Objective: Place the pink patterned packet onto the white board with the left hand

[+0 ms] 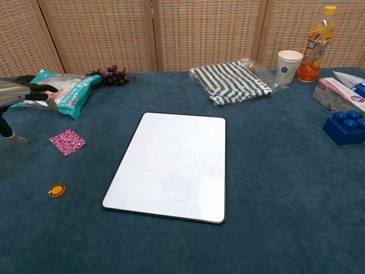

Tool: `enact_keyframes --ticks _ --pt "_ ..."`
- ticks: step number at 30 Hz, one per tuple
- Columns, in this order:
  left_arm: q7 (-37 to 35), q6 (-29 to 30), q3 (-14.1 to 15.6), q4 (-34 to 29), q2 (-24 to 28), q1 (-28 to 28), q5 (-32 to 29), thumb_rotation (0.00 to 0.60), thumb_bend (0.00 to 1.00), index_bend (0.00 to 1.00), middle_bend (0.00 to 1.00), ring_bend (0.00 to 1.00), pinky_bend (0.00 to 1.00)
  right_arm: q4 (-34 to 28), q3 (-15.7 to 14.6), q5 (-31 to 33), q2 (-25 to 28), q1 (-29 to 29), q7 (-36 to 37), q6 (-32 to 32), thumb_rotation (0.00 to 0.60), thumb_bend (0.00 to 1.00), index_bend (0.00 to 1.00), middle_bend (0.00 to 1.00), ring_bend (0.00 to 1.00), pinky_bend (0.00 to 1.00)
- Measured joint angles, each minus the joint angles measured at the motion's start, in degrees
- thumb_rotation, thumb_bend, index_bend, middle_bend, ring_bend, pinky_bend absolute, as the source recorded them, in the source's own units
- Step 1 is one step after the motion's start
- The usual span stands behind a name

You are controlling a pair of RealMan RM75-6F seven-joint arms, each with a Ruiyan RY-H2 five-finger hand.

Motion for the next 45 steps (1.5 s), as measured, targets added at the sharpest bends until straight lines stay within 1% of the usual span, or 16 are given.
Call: enact_keyframes --ticks 5,10,19,23,32,45 --pt "0.48 -0.90 0.76 3.37 -2.91 -1.46 1.13 0.600 0.16 0.26 0.00 0.00 0.00 -0.04 -0.01 0.00 0.05 -0.02 0.04 -0.01 0.600 0.00 0.05 0.00 0.00 0.00" --pt "1.15 -1.89 1.25 4.86 -4.69 -2.75 1.53 0.600 0.16 0.28 0.00 0.00 0.00 -0.06 0.00 0.07 0.08 -0.02 0.09 -0.07 0.600 0.00 0.05 0.00 0.00 0.00" --pt "2.57 -4.02 1.25 6.32 -5.90 -3.95 0.26 0.600 0.17 0.28 0.00 0.00 0.00 -0.11 -0.01 0.13 0.12 -0.03 0.13 -0.14 0.600 0.00 0.05 0.00 0.00 0.00" --pt "2.93 -4.52 1.01 6.51 -6.22 -4.47 -0.28 0.600 0.19 0.29 0.00 0.00 0.00 -0.18 0.00 0.16 0.14 -0.02 0.08 -0.18 0.600 0.00 0.05 0.00 0.00 0.00" --pt "4.54 -6.64 0.58 6.62 -7.14 -5.65 -1.86 0.600 0.19 0.31 0.00 0.00 0.00 -0.26 0.01 0.24 0.21 -0.03 0.15 -0.25 0.600 0.00 0.05 0.00 0.00 0.00" --pt "6.65 -7.74 0.40 8.45 -9.43 -6.13 -3.88 0.600 0.20 0.32 0.00 0.00 0.00 -0.36 0.00 0.30 0.32 0.00 0.26 -0.40 0.600 0.00 0.05 0.00 0.00 0.00"
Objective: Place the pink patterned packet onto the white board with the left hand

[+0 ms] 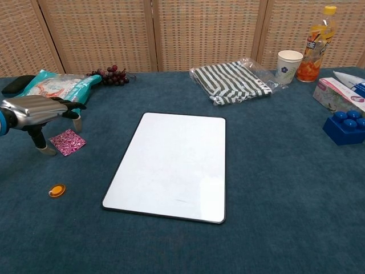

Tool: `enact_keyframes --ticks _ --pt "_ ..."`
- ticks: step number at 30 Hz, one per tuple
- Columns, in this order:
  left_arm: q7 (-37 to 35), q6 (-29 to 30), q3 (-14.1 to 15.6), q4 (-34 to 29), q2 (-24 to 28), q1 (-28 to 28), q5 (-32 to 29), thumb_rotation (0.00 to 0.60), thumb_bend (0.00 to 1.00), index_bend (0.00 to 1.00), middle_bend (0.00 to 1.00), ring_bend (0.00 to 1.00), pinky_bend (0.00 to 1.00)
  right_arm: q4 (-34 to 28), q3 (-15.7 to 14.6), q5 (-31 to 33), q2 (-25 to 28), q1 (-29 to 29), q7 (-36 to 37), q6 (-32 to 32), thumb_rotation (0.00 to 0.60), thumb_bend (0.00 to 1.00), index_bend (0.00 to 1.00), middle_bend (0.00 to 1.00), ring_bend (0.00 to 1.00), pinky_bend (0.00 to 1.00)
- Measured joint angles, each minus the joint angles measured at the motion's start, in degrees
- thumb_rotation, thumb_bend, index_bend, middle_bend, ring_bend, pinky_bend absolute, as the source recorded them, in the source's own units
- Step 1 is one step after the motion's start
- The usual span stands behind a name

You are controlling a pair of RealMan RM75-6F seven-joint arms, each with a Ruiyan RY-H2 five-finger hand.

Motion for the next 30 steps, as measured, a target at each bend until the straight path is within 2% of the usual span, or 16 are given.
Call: enact_keyframes --ticks 16,30 --pt "-0.82 0.45 0.34 1.27 -0.87 0.02 -0.35 0.600 0.27 0.59 0.00 0.00 0.00 -0.09 -0.03 0.07 0.12 0.00 0.19 -0.15 0.600 0.00 0.05 0.00 0.00 0.00" --pt "-1.30 0.96 0.42 1.53 -0.68 0.16 -0.55 0.600 0.29 0.61 0.00 0.00 0.00 -0.21 -0.03 0.15 0.16 0.01 0.14 -0.23 0.600 0.00 0.05 0.00 0.00 0.00"
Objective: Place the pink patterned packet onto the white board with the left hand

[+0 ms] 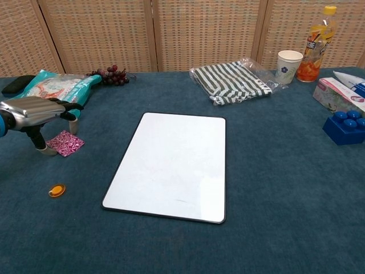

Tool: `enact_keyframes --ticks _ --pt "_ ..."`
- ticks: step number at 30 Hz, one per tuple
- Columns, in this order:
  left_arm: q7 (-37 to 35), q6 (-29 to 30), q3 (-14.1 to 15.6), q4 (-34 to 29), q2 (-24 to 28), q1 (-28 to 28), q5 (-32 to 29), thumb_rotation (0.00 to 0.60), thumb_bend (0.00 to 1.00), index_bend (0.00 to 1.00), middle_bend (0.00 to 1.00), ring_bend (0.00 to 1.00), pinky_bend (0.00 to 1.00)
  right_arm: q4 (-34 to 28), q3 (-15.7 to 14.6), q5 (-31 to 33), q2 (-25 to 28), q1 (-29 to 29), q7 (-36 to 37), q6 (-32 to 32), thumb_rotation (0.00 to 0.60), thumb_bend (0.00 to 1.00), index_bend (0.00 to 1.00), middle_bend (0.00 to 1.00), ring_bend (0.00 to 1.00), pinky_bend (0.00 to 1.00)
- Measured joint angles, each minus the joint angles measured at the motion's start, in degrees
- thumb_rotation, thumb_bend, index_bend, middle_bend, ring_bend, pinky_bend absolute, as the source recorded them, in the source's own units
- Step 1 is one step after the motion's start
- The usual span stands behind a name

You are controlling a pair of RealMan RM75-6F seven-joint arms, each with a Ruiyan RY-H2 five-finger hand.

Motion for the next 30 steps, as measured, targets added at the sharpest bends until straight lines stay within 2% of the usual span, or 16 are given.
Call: enact_keyframes --ticks 18,30 --pt "2.88 1.03 -0.99 -3.69 2.60 -0.32 -1.26 0.600 0.29 0.61 0.00 0.00 0.00 -0.16 -0.01 0.14 0.13 0.03 0.02 -0.19 0.600 0.00 0.05 0.00 0.00 0.00" --pt "5.87 2.09 -2.06 -8.54 5.04 -0.64 -2.54 0.600 0.29 0.61 0.00 0.00 0.00 -0.24 -0.04 0.15 0.25 0.04 0.19 -0.30 0.600 0.00 0.05 0.00 0.00 0.00"
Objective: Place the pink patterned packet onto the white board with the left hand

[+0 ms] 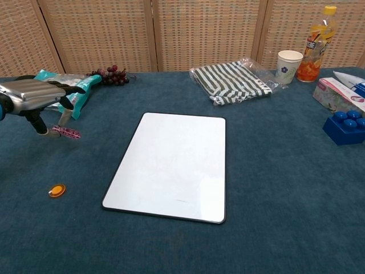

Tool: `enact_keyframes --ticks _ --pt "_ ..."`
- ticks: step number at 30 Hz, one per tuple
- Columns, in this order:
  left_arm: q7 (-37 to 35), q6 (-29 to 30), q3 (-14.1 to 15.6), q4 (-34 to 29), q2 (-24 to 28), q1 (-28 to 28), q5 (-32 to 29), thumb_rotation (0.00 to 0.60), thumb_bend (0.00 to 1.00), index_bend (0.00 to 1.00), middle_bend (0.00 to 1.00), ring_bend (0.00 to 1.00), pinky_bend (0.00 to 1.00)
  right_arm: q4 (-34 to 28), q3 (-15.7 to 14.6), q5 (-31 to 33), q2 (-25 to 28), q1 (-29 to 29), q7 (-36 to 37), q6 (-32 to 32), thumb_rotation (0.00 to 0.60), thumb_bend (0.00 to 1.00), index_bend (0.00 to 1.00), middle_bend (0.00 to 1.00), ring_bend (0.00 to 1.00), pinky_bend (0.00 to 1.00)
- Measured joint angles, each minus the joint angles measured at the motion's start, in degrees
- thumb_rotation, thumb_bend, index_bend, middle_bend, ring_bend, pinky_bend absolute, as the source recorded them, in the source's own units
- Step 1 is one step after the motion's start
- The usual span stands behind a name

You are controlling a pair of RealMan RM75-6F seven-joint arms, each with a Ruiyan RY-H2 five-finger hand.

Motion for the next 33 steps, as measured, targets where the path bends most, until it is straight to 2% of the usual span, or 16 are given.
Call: enact_keyframes --ticks 9,15,20,28,30,33 --pt "3.38 1.64 -1.83 -8.56 2.42 -1.31 -0.55 0.600 0.28 0.61 0.00 0.00 0.00 -0.08 -0.01 0.02 0.05 0.01 0.03 -0.04 0.600 0.00 0.05 0.00 0.00 0.00" --pt "8.63 1.09 -3.46 -13.81 2.63 -3.63 -2.32 0.600 0.27 0.61 0.00 0.00 0.00 -0.06 -0.01 0.05 0.09 0.02 0.21 -0.11 0.600 0.00 0.05 0.00 0.00 0.00" --pt "14.61 -0.59 -4.77 -16.27 0.54 -6.33 -6.49 0.600 0.27 0.61 0.00 0.00 0.00 -0.01 0.01 0.13 0.14 0.04 0.45 -0.22 0.600 0.00 0.05 0.00 0.00 0.00" --pt "20.49 -3.77 -6.30 -16.16 -5.66 -10.71 -15.13 0.600 0.26 0.61 0.00 0.00 0.00 0.10 0.06 0.33 0.23 0.13 0.76 -0.49 0.600 0.00 0.05 0.00 0.00 0.00" --pt "21.73 -4.35 -6.36 -15.75 -7.11 -11.71 -16.66 0.600 0.26 0.56 0.00 0.00 0.00 0.09 0.07 0.41 0.26 0.15 0.81 -0.57 0.600 0.00 0.05 0.00 0.00 0.00" --pt "22.56 -5.07 -6.36 -14.87 -9.13 -12.95 -18.70 0.600 0.23 0.27 0.00 0.00 0.00 0.10 0.11 0.50 0.29 0.17 0.89 -0.63 0.600 0.00 0.05 0.00 0.00 0.00"
